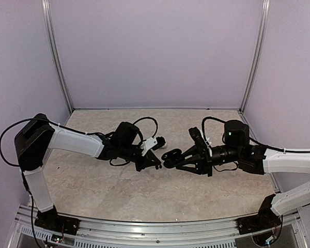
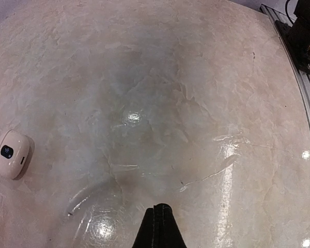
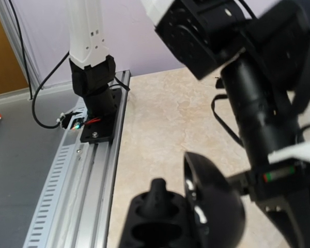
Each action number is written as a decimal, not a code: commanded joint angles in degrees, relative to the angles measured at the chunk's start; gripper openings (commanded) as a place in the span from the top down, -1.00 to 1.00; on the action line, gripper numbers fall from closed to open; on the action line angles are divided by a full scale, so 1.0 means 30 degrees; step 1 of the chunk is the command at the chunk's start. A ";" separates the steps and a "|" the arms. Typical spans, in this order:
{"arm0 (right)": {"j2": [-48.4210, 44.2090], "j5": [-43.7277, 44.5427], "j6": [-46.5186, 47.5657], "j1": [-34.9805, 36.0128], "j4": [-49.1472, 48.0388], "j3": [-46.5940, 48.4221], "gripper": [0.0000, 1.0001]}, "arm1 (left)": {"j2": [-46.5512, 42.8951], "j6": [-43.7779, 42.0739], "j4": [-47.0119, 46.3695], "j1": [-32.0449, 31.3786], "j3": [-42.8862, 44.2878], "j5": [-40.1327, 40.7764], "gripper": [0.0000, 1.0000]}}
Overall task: Insert the wireless bluetooth earbuds into the charging case
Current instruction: Pick up the right earbud from the center of the board, then insert the right earbud into the right side groove of the charging case.
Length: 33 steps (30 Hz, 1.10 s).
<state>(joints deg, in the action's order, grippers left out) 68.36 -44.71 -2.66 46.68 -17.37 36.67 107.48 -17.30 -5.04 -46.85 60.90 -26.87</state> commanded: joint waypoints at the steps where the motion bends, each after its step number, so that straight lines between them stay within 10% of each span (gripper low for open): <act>1: -0.0404 0.0263 0.0031 -0.0204 -0.0138 -0.0089 1.00 | -0.1592 0.1161 -0.1716 0.0156 -0.0942 0.0238 1.00; 18: 0.1047 -0.1245 0.0575 -0.0124 -0.3070 -0.0185 1.00 | -1.2954 0.3974 -0.3090 -0.0427 -0.3241 0.2180 1.00; 33: 0.2529 -0.2724 0.0022 -0.0086 -0.4121 0.0757 1.00 | -1.1855 0.3921 -0.3988 -0.4768 -0.2780 0.2436 1.00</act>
<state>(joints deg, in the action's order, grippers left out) 75.68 -50.78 -1.83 46.37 -27.33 36.97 69.21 -5.30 -15.42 -58.98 51.99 -20.56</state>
